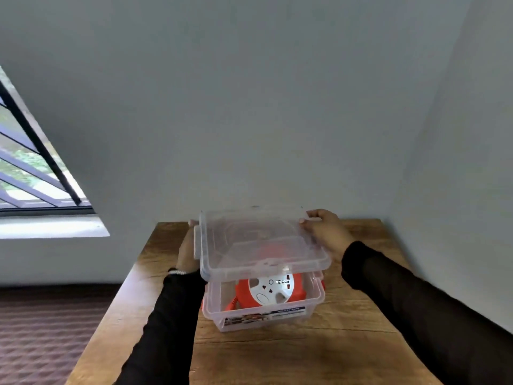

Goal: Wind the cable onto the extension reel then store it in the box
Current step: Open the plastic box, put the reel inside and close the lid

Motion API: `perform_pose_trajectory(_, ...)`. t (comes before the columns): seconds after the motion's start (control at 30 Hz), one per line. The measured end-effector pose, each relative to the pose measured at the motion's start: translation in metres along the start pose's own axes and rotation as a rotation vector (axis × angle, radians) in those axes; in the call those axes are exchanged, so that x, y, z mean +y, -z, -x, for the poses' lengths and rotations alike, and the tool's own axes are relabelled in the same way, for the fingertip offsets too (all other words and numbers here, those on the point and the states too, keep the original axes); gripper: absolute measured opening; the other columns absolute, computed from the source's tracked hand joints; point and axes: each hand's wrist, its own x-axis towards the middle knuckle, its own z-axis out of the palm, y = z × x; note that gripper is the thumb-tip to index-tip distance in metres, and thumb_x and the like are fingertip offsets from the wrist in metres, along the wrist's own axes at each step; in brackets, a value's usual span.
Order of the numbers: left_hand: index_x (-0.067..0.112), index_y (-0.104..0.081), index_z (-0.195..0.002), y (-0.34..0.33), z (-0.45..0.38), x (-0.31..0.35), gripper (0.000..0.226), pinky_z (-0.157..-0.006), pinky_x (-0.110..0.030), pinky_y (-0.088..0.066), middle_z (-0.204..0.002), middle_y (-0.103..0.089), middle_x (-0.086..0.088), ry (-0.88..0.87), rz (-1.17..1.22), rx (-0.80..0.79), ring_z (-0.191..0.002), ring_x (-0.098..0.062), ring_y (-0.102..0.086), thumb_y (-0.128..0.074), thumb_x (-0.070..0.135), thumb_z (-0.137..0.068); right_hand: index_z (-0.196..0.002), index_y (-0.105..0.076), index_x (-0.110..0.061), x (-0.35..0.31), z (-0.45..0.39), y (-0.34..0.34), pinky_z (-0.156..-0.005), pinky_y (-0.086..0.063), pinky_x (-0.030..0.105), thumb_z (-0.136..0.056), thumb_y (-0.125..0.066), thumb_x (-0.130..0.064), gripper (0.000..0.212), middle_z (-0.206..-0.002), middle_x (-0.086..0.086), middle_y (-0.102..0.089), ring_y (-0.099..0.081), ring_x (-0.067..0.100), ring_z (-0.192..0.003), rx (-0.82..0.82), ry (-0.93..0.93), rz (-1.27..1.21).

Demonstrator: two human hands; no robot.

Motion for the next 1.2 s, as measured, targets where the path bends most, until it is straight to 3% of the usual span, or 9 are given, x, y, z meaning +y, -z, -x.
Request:
perform_pose_trajectory(0.1,0.006,-0.068,-0.092,0.004,0.023,-0.022,0.059,-0.073,-0.034,-0.051,-0.079,-0.07,-0.01,0.1,-0.086,0.059,-0.073,-0.024,-0.065,-0.042,0.059,-0.089,-0.1,-0.063,-0.017,0.027,0.017,0.007,-0.056,-0.052,0.024,-0.089,-0.064,-0.022,0.012,-0.094,0.001,-0.07,-0.068,0.015,-0.076,0.096,0.02,0.082)
perform_pose_trajectory(0.2,0.009,-0.068,-0.076,0.0,0.047,-0.028,0.038,-0.054,-0.026,-0.043,-0.068,-0.067,-0.001,-0.146,-0.69,0.296,-0.065,-0.022,-0.062,-0.063,0.046,-0.082,-0.107,-0.063,-0.02,0.044,0.032,0.004,-0.065,-0.055,0.026,-0.091,-0.061,-0.02,0.017,-0.094,-0.007,-0.067,-0.067,0.012,-0.082,0.107,0.027,0.141)
perform_pose_trajectory(0.37,0.01,-0.068,-0.101,0.013,0.056,-0.039,0.03,-0.079,-0.033,-0.045,-0.099,-0.067,-0.005,-0.265,-1.039,0.419,-0.095,-0.024,-0.058,-0.059,0.034,-0.085,-0.111,-0.069,-0.02,0.05,0.044,-0.015,-0.08,-0.057,0.04,-0.093,-0.053,-0.02,0.023,-0.101,-0.005,-0.071,-0.067,0.016,-0.09,0.161,0.102,0.23)
perform_pose_trajectory(0.5,0.013,-0.065,-0.099,0.013,0.052,-0.044,0.029,-0.073,-0.03,-0.042,-0.091,-0.064,-0.002,-0.189,-0.924,0.406,-0.084,-0.021,-0.057,-0.057,0.038,-0.087,-0.116,-0.065,-0.017,0.057,0.041,-0.019,-0.083,-0.055,0.042,-0.095,-0.05,-0.021,0.026,-0.113,0.002,-0.064,-0.063,0.022,-0.099,0.184,0.056,0.221)
perform_pose_trajectory(0.73,0.016,-0.068,-0.08,0.017,0.042,-0.052,0.023,-0.045,-0.019,-0.041,-0.072,-0.069,0.003,-0.005,-0.49,0.364,-0.061,-0.01,-0.063,-0.065,0.039,-0.082,-0.104,-0.061,-0.023,0.064,0.031,-0.019,-0.061,-0.056,0.033,-0.093,-0.052,-0.023,0.014,-0.099,0.0,-0.068,-0.069,0.019,-0.081,0.134,-0.052,0.07)
perform_pose_trajectory(0.9,0.021,-0.063,-0.084,0.021,0.04,-0.041,0.027,-0.044,-0.028,-0.053,-0.082,-0.07,-0.007,0.314,-0.24,0.27,-0.068,-0.025,-0.068,-0.075,0.042,-0.071,-0.101,-0.063,-0.01,0.046,0.01,-0.015,-0.062,-0.057,0.037,-0.092,-0.053,-0.017,0.016,-0.099,0.011,-0.07,-0.069,0.027,-0.08,0.029,-0.221,0.036)
perform_pose_trajectory(1.0,0.013,-0.063,-0.098,0.028,0.036,-0.031,0.048,-0.049,-0.033,-0.056,-0.089,-0.073,-0.013,0.437,-0.283,0.18,-0.072,-0.03,-0.072,-0.079,0.043,-0.064,-0.106,-0.066,-0.008,0.042,0.006,-0.006,-0.084,-0.055,0.048,-0.087,-0.062,-0.03,0.029,-0.101,0.015,-0.071,-0.068,0.035,-0.091,-0.056,-0.426,0.016)
perform_pose_trajectory(1.1,0.005,-0.061,-0.099,0.027,0.027,-0.023,0.042,-0.053,-0.039,-0.058,-0.077,-0.075,-0.015,0.393,-0.307,0.185,-0.067,-0.032,-0.073,-0.077,0.032,-0.072,-0.112,-0.063,-0.006,0.038,0.002,-0.001,-0.071,-0.059,0.044,-0.085,-0.067,-0.028,0.035,-0.099,0.016,-0.072,-0.07,0.034,-0.085,-0.04,-0.418,0.031)
perform_pose_trajectory(1.2,-0.001,-0.06,-0.109,0.011,0.02,-0.028,0.041,-0.072,-0.036,-0.052,-0.098,-0.069,-0.017,0.214,-0.592,0.321,-0.082,-0.031,-0.065,-0.064,0.032,-0.084,-0.126,-0.054,-0.002,0.038,0.003,-0.016,-0.078,-0.057,0.041,-0.092,-0.055,-0.027,0.042,-0.108,0.014,-0.067,-0.067,0.031,-0.094,0.012,-0.289,0.26)
